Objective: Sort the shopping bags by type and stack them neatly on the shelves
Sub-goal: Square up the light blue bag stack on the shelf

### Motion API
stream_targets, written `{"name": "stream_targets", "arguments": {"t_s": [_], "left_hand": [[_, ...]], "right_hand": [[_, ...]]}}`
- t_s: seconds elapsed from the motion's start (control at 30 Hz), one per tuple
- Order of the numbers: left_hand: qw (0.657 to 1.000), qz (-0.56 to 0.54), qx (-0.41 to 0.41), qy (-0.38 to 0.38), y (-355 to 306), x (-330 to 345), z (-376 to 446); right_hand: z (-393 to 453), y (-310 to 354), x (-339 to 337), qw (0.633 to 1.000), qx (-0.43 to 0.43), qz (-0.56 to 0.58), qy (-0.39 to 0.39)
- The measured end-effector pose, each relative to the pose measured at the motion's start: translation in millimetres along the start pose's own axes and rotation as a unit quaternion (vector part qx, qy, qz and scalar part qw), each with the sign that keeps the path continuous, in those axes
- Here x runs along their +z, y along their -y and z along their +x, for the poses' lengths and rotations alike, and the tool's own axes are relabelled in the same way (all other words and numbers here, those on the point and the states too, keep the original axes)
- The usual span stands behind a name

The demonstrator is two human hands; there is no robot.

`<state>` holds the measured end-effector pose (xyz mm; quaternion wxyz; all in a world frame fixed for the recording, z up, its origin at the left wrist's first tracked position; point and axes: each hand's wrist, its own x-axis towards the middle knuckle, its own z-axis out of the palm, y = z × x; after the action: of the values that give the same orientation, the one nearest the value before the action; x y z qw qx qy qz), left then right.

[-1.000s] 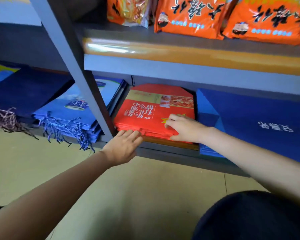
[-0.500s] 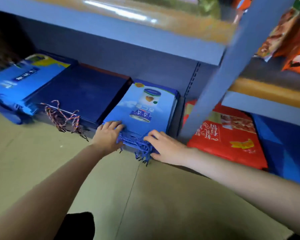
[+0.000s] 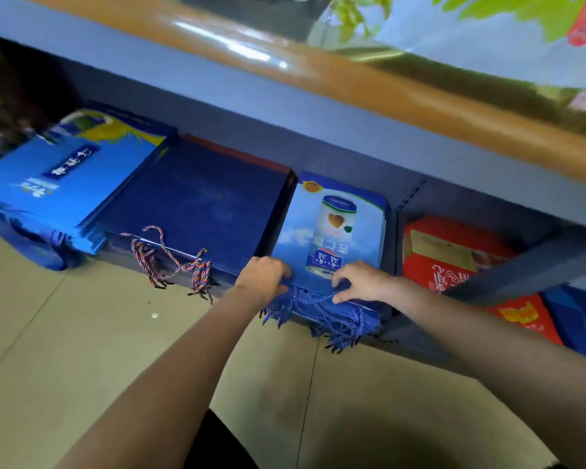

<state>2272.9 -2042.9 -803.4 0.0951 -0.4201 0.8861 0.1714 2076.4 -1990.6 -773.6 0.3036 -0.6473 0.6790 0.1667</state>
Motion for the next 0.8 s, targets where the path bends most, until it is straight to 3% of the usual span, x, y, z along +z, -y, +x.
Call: {"name": "stream_targets", "arguments": {"t_s": [0.1,0.2,0.27,0.33,0.4,0.5,0.6,0.8], "left_hand": [[0.998,-0.016,-0.035,0.043,-2.5,-2.6,9.0],[0.995,-0.02,-0.04,0.09,-3.3,8.9,3.6],[0.994,-0.003,-0.022,0.107,2.6,10.9,-0.3],[0.997,0.049,0.012,0.062,12.5,3.4,5.5],[0.994,0.048,0.048,0.09,13.2,-6.5,12.6],[0.984,0.02,0.085,0.154,10.5,-13.5,19.8],[0.984,0.012,0.091,0.155,20.5,-11.1,17.7],[0.977,0.016,0.116,0.18,21.0,-18.0,14.9]], "right_hand": [[7.7,-4.9,-2.5,0.999,0.011,0.027,0.011],[12.5,-15.4,20.2,0.997,0.044,0.058,-0.039],[18.6,-27.9,32.7,0.989,0.053,0.106,-0.084],[28.5,-26.6,25.8,0.984,0.04,0.123,-0.124],[29.0,-18.2,9.9,0.979,0.03,0.146,-0.142],[27.3,-5.3,-6.8,0.985,-0.005,0.164,-0.054],[29.2,8.6,-6.5,0.998,0.004,0.037,0.044],[24.6,28.4,-10.9,0.996,0.017,-0.011,0.087]]}}
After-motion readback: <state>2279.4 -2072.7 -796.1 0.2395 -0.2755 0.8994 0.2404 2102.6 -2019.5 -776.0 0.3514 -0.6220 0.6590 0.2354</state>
